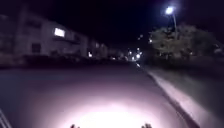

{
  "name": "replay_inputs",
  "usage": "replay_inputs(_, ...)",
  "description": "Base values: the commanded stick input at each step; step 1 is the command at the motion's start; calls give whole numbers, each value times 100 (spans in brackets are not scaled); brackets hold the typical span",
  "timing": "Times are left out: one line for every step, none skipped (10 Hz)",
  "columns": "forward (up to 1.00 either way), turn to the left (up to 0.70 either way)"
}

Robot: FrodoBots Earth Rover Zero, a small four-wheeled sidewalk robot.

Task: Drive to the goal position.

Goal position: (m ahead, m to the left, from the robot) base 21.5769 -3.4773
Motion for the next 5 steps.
replay_inputs(70, -18)
replay_inputs(70, -2)
replay_inputs(70, -33)
replay_inputs(70, 0)
replay_inputs(70, 0)
